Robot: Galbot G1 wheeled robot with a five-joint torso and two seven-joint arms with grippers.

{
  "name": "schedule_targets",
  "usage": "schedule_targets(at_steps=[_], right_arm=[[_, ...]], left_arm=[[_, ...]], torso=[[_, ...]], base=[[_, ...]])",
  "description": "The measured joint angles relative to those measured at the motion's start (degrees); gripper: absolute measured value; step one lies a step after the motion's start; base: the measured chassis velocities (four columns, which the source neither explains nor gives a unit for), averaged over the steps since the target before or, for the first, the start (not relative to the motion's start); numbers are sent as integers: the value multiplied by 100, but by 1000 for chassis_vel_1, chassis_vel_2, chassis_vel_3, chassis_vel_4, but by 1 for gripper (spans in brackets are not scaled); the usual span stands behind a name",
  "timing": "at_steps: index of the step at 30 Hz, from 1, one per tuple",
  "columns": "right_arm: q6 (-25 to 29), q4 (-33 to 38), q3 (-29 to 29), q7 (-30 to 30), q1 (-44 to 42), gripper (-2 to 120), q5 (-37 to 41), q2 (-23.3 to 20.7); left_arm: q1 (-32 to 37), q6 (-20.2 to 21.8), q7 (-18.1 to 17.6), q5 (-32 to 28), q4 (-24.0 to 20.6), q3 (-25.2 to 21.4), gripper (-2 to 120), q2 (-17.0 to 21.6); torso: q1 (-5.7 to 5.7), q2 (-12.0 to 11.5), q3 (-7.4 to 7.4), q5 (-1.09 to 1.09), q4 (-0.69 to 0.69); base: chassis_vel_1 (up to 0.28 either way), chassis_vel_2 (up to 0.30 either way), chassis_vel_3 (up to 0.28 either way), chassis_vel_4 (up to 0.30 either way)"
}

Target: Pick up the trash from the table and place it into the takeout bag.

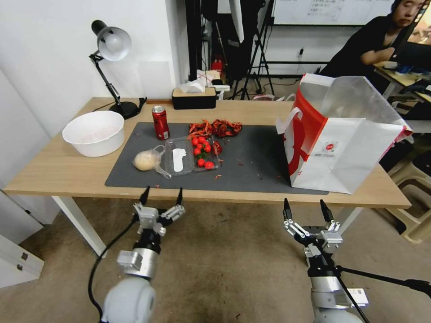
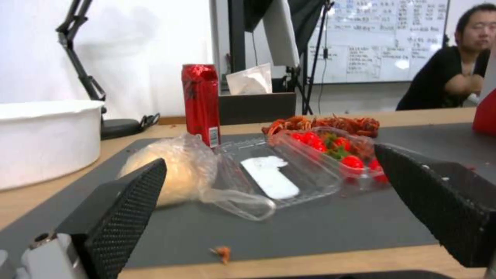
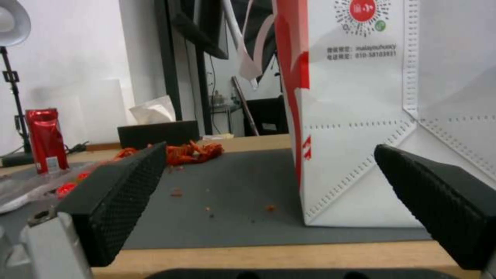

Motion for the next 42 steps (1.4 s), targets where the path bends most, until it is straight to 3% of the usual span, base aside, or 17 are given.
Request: schedule_targets(at_steps=[7, 8, 9, 17, 32, 38, 40, 42], right_arm=[[-104, 74, -7, -2, 39, 100, 0, 33], [-125, 90, -7, -2, 43, 100, -1, 40], [-170, 111, -5, -6, 65, 100, -9, 66], [-211, 111, -8, -10, 110, 100, -35, 122], [-278, 90, -16, -10, 182, 100, -80, 171], [-278, 83, -14, -9, 180, 100, -82, 175], [-278, 82, -14, -9, 179, 100, -82, 175], [-277, 78, -12, -7, 181, 100, -83, 177]], left_arm=[[-627, 401, 160, -444, 332, -152, 100, 569], [-759, 416, 186, -502, 464, -163, 100, 667], [-1124, 668, 235, -862, 829, -140, 100, 1009], [-1760, 1069, 324, -1203, 1517, -71, 100, 1622], [-2448, 1795, 478, -1548, 1981, 150, 97, 2066], [-2498, 1973, 508, -1574, 2009, 172, 78, 2133], [-2499, 1977, 510, -1575, 2010, 172, 78, 2135], [-2505, 2012, 542, -1579, 2020, 175, 64, 2158]], torso=[[0, 0, 1, 1, -1], [0, 0, 1, 0, -1], [0, 0, 1, 1, -1], [0, 0, 1, 1, 0], [0, 0, 0, 1, -2], [0, 0, 0, 1, 0], [0, 0, 0, 1, 0], [0, 0, 0, 1, -1]], base=[[0, 0, 0, 0], [0, 0, 0, 0], [0, 0, 0, 0], [0, 0, 0, 0], [0, 0, 0, 0], [0, 0, 0, 0], [0, 0, 0, 0], [0, 0, 0, 0]])
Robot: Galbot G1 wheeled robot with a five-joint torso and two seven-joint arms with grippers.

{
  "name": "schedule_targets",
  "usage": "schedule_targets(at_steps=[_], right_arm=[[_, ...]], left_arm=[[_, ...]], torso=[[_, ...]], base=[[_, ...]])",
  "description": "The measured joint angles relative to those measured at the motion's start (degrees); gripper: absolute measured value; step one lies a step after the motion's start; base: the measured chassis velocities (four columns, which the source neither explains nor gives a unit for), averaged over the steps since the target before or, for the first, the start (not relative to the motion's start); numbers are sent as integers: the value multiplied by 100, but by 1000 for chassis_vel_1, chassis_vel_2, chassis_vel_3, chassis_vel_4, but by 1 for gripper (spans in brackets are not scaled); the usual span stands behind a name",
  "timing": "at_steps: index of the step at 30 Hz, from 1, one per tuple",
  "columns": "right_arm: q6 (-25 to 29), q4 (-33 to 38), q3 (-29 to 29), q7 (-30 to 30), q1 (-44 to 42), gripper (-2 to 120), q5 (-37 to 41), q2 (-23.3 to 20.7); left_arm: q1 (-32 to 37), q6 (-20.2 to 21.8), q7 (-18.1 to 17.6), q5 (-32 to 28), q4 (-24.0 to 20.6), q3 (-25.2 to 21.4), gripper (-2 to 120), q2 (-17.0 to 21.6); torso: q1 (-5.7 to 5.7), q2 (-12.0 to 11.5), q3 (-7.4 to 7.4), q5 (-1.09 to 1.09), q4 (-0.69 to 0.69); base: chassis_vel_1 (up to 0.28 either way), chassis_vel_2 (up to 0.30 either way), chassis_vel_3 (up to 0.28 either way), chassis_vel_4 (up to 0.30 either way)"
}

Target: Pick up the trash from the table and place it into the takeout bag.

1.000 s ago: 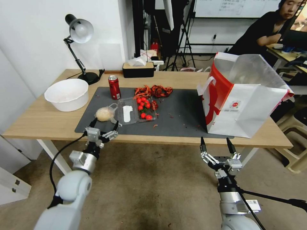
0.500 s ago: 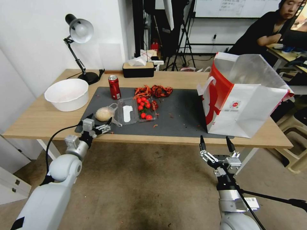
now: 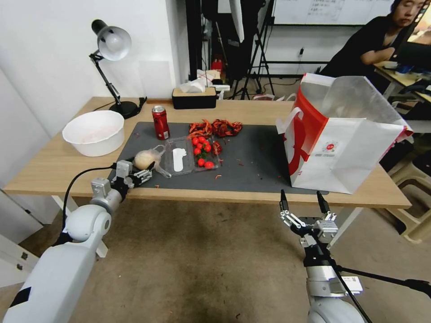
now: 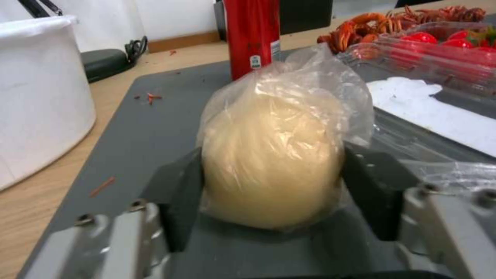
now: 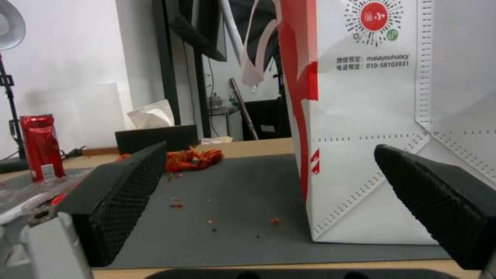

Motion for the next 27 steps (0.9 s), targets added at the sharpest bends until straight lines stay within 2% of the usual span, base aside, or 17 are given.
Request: schedule_targets(at_steps=[1, 2, 4, 6, 7, 9, 10, 14, 19, 22, 23, 27], right_arm=[[0, -2, 1, 2, 2, 100, -1, 0], [0, -2, 1, 2, 2, 100, -1, 0], [1, -9, 1, 7, 13, 100, -2, 2], [2, -15, 1, 8, 16, 100, -4, 3], [3, -23, -1, 9, 18, 100, -4, 5], [6, -40, -11, 12, 30, 99, -9, 14], [6, -40, -11, 12, 30, 99, -9, 14], [12, -52, -27, 19, 41, 99, -23, 28], [13, -47, -21, 24, 42, 99, -22, 30], [13, -27, -16, 25, 42, 99, -19, 32], [13, -27, -16, 25, 42, 99, -19, 32], [14, -24, -12, 19, 62, 99, -7, 27]], left_arm=[[-1, 19, 21, -1, 2, 2, 59, 13], [-1, 19, 21, -1, 2, 2, 59, 13], [5, 29, 50, 3, 6, 4, 47, 31], [18, 24, 55, 5, 6, 2, 43, 31], [41, 5, 60, 9, 4, 0, 37, 31], [102, -114, 121, 62, -5, -6, 28, 31], [102, -114, 121, 62, -5, -6, 28, 31], [132, -454, 318, 105, -174, -7, 11, 134], [48, -605, 511, -113, -361, 28, 5, 338], [-205, -808, 937, -516, -463, 158, 5, 705], [-205, -808, 937, -516, -463, 158, 5, 705], [-679, -956, 1429, -1248, -504, 429, 5, 1147]], torso=[[0, 0, 0, 0, 0], [0, 0, 0, 0, 0], [0, 0, 0, 1, 0], [0, 0, 0, 0, 0], [0, 0, 0, 0, 0], [0, 0, 0, 0, 1], [0, 0, 0, 0, 1], [0, 0, 0, -1, 0], [0, 0, 0, 0, 0], [0, 0, 0, 0, 1], [0, 0, 0, 0, 1], [0, 1, 0, 0, 1]], base=[[0, 0, 0, 0], [0, 0, 0, 0], [0, 0, 0, 0], [0, 0, 0, 0], [0, 0, 0, 0], [0, 0, 0, 0], [0, 0, 0, 0], [0, 0, 0, 0], [0, 0, 0, 0], [0, 0, 0, 0], [0, 0, 0, 0], [0, 0, 0, 0]])
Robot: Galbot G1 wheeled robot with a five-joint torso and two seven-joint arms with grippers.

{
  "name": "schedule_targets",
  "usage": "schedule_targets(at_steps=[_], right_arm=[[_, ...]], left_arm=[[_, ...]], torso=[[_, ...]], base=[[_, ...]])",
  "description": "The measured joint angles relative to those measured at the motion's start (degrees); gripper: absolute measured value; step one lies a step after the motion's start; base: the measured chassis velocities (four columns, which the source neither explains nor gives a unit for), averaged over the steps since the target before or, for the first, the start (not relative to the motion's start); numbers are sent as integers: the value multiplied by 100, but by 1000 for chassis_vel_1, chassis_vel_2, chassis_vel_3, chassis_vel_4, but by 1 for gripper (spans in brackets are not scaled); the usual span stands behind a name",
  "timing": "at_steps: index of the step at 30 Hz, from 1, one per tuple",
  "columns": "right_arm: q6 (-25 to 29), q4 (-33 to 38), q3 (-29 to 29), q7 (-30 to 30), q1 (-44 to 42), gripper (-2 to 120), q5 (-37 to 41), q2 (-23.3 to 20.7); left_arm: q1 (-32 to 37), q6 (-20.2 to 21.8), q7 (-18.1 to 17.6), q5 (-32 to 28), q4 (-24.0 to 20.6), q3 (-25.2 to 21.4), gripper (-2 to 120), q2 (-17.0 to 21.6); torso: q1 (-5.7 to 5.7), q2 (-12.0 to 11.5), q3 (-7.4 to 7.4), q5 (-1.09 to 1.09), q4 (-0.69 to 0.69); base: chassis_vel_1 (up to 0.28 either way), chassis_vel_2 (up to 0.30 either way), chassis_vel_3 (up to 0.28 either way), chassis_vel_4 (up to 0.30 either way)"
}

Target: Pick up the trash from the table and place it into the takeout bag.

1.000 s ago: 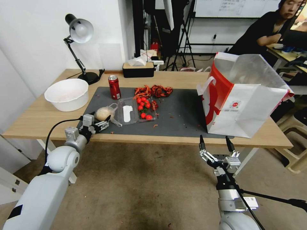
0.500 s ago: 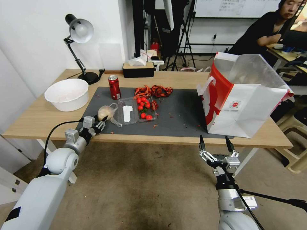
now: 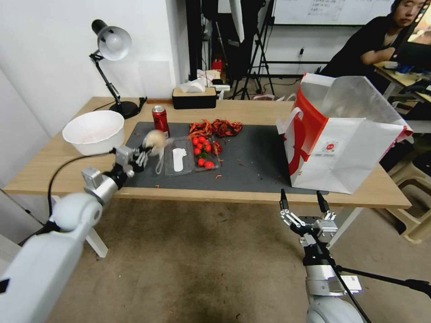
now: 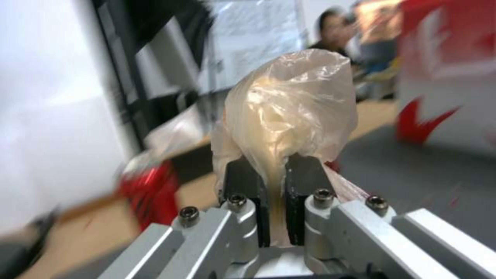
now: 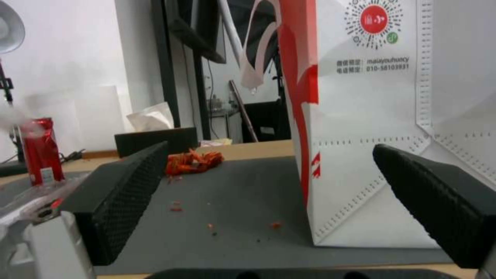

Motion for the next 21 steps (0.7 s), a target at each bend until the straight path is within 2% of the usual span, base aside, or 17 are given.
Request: schedule_targets(at_steps=[1, 3, 5, 9, 10, 11, 14, 15, 18, 19, 21], right_arm=[[0, 0, 0, 0, 0, 99, 0, 0], [0, 2, 1, -3, 27, 99, 0, 10], [-1, 6, 1, -5, 31, 99, 1, 14], [-13, 20, 9, -11, 63, 99, -2, 19], [-13, 20, 9, -11, 63, 99, -2, 19], [-23, 20, 14, -11, 76, 99, -4, 20], [-55, 29, 22, -10, 110, 99, -13, 23], [-55, 29, 22, -10, 110, 99, -13, 23], [-103, 32, 21, -9, 172, 99, -40, 24], [-103, 32, 21, -9, 172, 99, -40, 24], [-124, 20, 12, -8, 208, 99, -63, 24]], left_arm=[[0, 0, 0, 0, 0, 0, 5, 0], [-424, -29, 213, -482, -33, 319, 5, 230], [-583, -30, 267, -623, -44, 438, 5, 290], [-1656, 14, 390, -1203, 25, 1292, 5, 430], [-1656, 14, 390, -1203, 25, 1292, 5, 430], [-1900, 33, 409, -1289, 79, 1551, 5, 418], [-2572, 59, 419, -1471, 286, 2266, 5, 289], [-2572, 59, 419, -1471, 286, 2266, 5, 289], [-3333, 99, 418, -1533, 591, 2872, 5, -21], [-3333, 99, 418, -1533, 591, 2872, 5, -21], [-3802, 125, 413, -1538, 802, 3173, 5, -276]], torso=[[0, 0, 0, 0, 0], [0, 0, 0, 0, -2], [0, 0, 0, 0, -1], [0, 0, 0, 1, -1], [0, 0, 0, 1, -1], [0, 0, 0, 2, -2], [0, 0, 0, 0, -2], [0, 0, 0, 0, -2], [0, -1, 0, 0, 0], [0, -1, 0, 0, 0], [0, 0, 0, 1, -1]], base=[[0, 0, 0, 0], [0, 0, 0, 0], [0, 0, 0, 0], [0, 0, 0, 0], [0, 0, 0, 0], [0, 0, 0, 0], [0, 0, 0, 0], [0, 0, 0, 0], [0, 0, 0, 0], [0, 0, 0, 0], [0, 0, 0, 0]])
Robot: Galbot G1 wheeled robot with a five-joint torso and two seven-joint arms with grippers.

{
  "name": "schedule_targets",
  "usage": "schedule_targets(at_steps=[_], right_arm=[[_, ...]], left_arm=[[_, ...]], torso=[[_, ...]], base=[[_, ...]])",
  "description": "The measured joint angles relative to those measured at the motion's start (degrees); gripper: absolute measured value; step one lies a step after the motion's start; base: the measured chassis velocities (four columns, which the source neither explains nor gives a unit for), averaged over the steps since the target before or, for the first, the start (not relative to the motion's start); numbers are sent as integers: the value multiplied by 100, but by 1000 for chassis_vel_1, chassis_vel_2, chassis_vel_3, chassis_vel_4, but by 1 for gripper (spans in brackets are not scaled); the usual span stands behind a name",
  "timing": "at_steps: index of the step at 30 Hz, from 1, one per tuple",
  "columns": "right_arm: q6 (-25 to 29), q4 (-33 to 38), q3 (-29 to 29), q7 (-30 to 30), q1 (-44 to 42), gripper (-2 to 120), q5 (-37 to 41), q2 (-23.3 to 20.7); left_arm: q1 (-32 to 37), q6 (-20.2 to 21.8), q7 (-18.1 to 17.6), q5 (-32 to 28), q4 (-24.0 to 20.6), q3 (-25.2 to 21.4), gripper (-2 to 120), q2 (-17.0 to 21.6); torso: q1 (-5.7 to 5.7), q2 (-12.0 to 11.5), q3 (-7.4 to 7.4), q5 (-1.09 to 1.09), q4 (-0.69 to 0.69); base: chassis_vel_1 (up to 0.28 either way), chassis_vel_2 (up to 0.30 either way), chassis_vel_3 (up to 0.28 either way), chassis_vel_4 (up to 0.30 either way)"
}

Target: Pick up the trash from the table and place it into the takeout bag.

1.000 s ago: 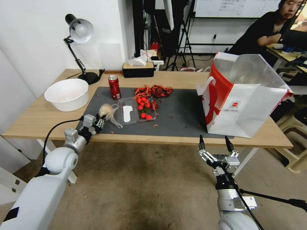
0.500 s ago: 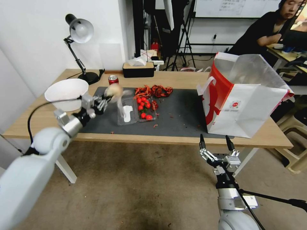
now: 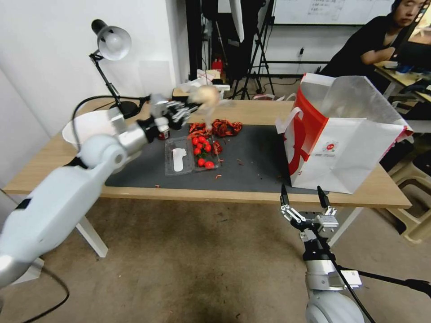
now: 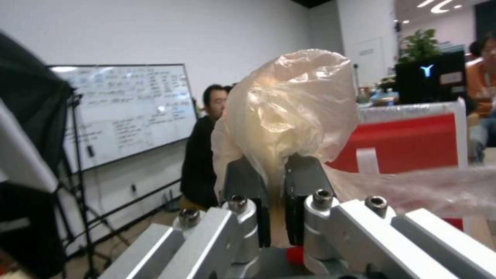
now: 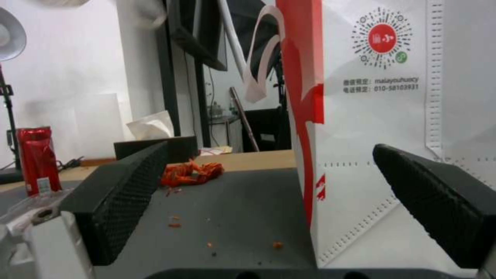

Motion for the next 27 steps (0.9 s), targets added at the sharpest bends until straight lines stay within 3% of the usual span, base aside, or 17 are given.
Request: schedule_targets(at_steps=[3, 6, 11, 15, 27], right_arm=[[-24, -19, -12, 3, 33, 99, -19, 7], [-37, -57, -13, 6, 75, 99, -41, 18], [-51, -84, -12, 14, 113, 99, -50, 23], [-68, -122, -14, 20, 170, 99, -56, 29], [-104, -155, -38, 24, 219, 100, -61, 40]], left_arm=[[-481, 21, -9, -18, 257, 334, 5, -296], [-1060, 23, -14, -28, 713, 845, 5, -853], [-1461, 13, -33, -75, 1102, 1256, 5, -1355], [-1950, -3, -109, -240, 1519, 1859, 5, -1840], [-2615, 1, -151, -330, 2156, 2449, 5, -2592]], torso=[[0, 0, 0, 2, 1], [1, 0, 0, 0, -1], [0, -1, 0, 1, -3], [0, 0, 0, 0, 1], [-1, 0, 0, -1, 0]], base=[[0, 0, 0, 0], [0, 0, 0, 0], [0, 0, 0, 0], [0, 0, 0, 0], [0, 0, 0, 0]])
